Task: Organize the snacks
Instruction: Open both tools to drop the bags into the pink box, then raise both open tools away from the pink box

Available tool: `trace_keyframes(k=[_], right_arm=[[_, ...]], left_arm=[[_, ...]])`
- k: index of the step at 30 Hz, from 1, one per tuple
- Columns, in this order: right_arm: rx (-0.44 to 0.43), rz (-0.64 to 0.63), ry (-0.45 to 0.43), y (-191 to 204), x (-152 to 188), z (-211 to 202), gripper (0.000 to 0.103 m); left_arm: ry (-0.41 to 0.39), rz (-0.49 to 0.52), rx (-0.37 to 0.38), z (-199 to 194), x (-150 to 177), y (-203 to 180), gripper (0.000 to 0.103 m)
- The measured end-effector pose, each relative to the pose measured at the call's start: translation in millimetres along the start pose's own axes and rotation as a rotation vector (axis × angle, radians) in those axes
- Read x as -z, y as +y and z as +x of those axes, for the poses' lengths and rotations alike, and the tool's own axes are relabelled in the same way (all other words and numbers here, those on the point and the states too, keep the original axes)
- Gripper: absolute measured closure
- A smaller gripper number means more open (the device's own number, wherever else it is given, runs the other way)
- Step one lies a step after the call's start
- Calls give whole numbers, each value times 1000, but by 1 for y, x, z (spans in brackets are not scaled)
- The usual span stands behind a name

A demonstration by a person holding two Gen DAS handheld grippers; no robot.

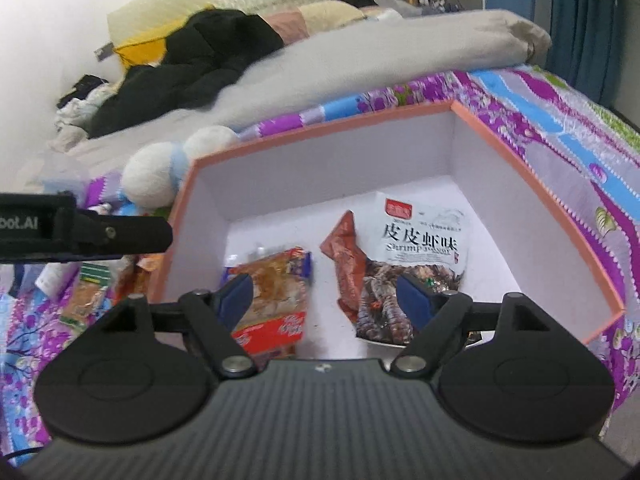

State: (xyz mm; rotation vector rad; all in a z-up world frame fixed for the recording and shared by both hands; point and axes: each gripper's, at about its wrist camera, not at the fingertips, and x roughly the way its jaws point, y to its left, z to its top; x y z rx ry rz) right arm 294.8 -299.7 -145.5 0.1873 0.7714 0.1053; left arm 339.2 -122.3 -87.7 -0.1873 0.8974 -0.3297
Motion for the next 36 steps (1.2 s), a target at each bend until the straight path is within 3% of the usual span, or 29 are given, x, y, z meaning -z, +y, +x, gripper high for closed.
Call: trace_keyframes(k=[16, 30, 36], right_arm=[[-56, -50, -104, 42, 33, -99, 23], [-97, -85, -158, 69, 59, -145, 23], [-134, -86, -155, 77, 75, -153, 23]], left_arm=[[-123, 22, -25, -133, 62, -9, 33], [-209, -17, -57, -210, 105, 13, 33], [-211, -35, -89, -225, 123, 27, 33]])
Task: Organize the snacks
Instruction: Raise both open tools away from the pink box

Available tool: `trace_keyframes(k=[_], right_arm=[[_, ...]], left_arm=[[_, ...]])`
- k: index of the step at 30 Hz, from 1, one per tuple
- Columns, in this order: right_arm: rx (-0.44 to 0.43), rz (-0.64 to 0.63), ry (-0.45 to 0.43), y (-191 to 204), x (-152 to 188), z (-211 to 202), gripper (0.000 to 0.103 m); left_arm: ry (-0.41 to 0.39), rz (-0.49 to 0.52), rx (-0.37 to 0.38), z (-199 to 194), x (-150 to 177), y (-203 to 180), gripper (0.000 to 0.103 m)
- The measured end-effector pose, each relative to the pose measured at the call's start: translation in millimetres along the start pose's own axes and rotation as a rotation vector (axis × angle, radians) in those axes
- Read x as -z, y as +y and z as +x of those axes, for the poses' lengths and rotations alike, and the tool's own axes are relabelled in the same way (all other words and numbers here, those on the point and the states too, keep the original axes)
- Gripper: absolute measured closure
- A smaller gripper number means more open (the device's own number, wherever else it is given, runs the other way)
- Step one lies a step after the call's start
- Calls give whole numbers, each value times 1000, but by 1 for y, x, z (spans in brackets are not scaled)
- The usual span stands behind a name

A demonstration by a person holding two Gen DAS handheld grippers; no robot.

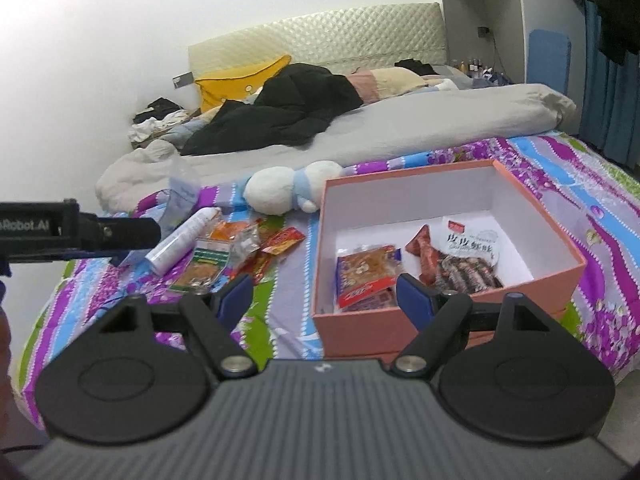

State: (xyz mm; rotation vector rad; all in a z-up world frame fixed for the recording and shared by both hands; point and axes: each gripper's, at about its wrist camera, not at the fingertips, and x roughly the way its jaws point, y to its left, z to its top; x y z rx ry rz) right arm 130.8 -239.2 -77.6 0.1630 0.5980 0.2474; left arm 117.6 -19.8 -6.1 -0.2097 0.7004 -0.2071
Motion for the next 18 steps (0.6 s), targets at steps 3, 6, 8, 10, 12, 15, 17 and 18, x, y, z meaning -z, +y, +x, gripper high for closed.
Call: trace_keyframes(k=[3, 6, 8, 10, 12, 15, 17, 18], right_arm=[[-25, -4, 2, 5, 7, -4, 23], [-52, -28, 5, 13, 13, -10, 23], [-57, -47, 5, 18, 17, -14, 23], [-68, -48, -4, 23, 20, -19, 23], [-78, -52, -10, 26, 24, -23, 23], [-87, -42, -19, 31, 32, -27, 23], [-87, -30, -19, 36, 40, -28, 23], [-88, -31, -13, 38, 44, -27, 23]], left_arm=[[1, -18, -12, -8, 10, 7, 33], [-7, -24, -26, -15, 17, 12, 33], [-12, -19, -44, -20, 20, 16, 33], [-19, -18, -63, -27, 25, 21, 33], [-19, -20, -76, -31, 28, 25, 33], [-21, -30, -84, -39, 35, 31, 33], [-20, -44, -86, -43, 39, 34, 33], [-24, -44, -87, -46, 41, 35, 33]])
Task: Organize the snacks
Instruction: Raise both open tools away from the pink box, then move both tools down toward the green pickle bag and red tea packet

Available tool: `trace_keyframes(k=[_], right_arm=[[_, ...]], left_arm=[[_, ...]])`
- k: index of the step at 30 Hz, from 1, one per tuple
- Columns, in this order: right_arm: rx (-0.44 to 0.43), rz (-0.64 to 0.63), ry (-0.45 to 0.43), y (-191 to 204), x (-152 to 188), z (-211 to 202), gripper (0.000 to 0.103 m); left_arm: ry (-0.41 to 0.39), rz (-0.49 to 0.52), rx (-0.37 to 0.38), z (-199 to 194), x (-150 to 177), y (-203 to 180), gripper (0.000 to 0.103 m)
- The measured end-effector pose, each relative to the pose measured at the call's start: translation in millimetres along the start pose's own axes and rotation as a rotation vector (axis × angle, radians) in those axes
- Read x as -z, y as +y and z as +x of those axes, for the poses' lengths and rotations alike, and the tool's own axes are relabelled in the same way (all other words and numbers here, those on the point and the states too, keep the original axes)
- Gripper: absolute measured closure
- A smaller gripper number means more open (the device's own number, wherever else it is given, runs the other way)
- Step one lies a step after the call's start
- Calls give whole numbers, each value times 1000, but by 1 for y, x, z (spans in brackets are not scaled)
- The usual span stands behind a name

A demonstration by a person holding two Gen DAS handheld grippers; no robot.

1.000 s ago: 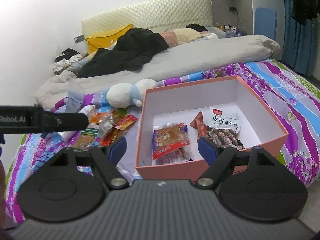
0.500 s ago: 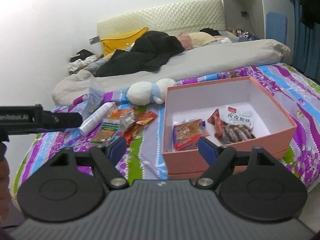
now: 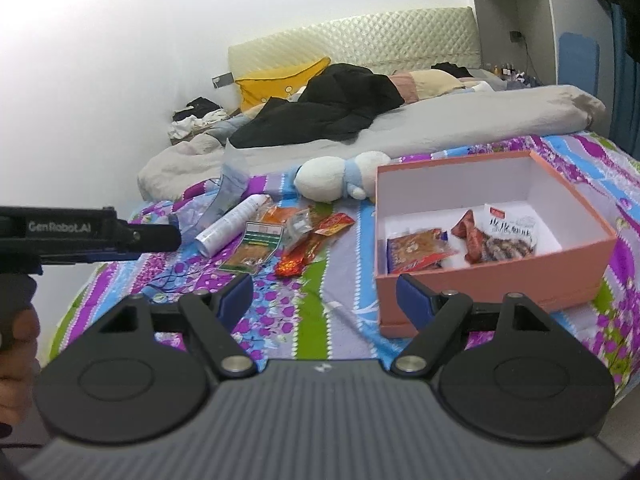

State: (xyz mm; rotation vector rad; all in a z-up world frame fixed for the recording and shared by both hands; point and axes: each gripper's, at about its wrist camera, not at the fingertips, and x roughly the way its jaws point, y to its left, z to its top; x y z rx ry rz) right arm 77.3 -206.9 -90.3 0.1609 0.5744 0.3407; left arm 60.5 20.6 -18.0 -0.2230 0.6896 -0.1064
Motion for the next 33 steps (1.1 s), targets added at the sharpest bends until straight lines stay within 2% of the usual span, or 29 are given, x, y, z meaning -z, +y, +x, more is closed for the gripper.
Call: trace_keyframes(k=[6, 16, 28, 33], right_arm=[[-34, -38, 6, 14, 13, -1, 23], [-45, -81, 30, 26, 24, 9, 23], [-53, -86, 48, 38, 22, 37, 23], [-48, -105, 71, 43, 22, 54, 23]], left_arm=[[7, -15, -5, -12, 12, 11, 33], [75, -41, -29, -1, 36, 31, 33], [120, -49, -49, 31, 22, 52, 33], [145, -85, -59, 53, 19, 70, 33]])
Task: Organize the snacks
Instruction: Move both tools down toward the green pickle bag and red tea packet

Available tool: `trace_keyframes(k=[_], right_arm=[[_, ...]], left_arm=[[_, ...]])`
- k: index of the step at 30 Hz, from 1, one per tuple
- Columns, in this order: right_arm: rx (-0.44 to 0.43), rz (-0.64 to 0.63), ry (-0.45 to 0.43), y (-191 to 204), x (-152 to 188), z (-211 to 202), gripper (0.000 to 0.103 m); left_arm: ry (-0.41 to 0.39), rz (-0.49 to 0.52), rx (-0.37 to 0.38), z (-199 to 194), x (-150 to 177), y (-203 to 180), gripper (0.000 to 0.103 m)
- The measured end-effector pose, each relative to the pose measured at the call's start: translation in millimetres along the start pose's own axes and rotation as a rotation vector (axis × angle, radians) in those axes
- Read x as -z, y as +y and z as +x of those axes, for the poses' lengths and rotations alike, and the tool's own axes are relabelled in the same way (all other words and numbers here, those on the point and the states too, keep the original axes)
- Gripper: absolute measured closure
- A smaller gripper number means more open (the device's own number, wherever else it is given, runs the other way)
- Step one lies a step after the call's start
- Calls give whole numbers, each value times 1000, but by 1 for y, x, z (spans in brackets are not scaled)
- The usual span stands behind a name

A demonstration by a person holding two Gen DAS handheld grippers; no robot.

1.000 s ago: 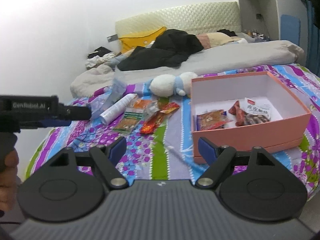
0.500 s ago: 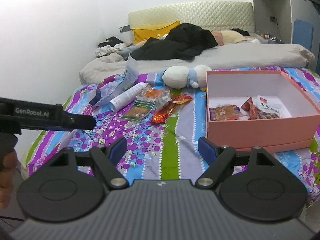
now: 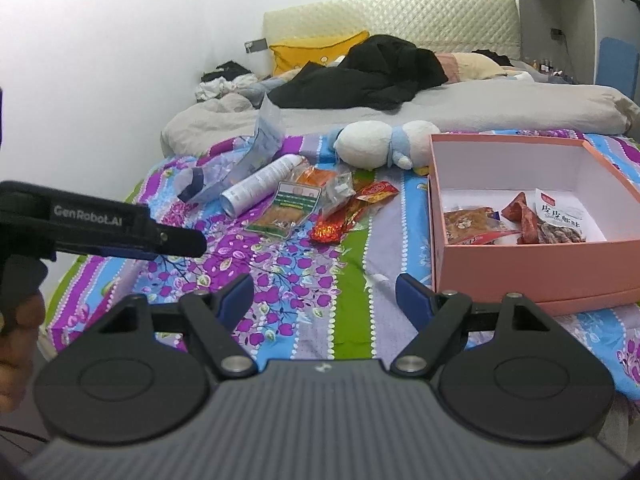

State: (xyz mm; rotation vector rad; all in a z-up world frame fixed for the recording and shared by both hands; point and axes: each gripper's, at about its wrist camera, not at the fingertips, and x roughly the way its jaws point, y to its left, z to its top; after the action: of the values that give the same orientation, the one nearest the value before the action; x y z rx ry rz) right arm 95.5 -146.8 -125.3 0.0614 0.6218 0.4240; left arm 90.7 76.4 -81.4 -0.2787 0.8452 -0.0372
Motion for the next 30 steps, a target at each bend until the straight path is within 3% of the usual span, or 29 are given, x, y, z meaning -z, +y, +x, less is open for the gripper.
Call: trace_keyframes(k=[16, 24, 27, 30], right_arm=[[-23, -61, 87, 13, -11, 99, 24], [-8, -67, 114, 14, -14, 183, 24], [15, -78, 113, 11, -16, 221, 24], [23, -50, 122, 8, -19, 252, 24]], left_arm=[[27, -81, -63, 103, -18, 60, 33], [39, -34, -87, 187, -49, 95, 6], [18, 26, -126, 225, -64, 106, 5], [17, 76, -103, 256, -81, 114, 4]])
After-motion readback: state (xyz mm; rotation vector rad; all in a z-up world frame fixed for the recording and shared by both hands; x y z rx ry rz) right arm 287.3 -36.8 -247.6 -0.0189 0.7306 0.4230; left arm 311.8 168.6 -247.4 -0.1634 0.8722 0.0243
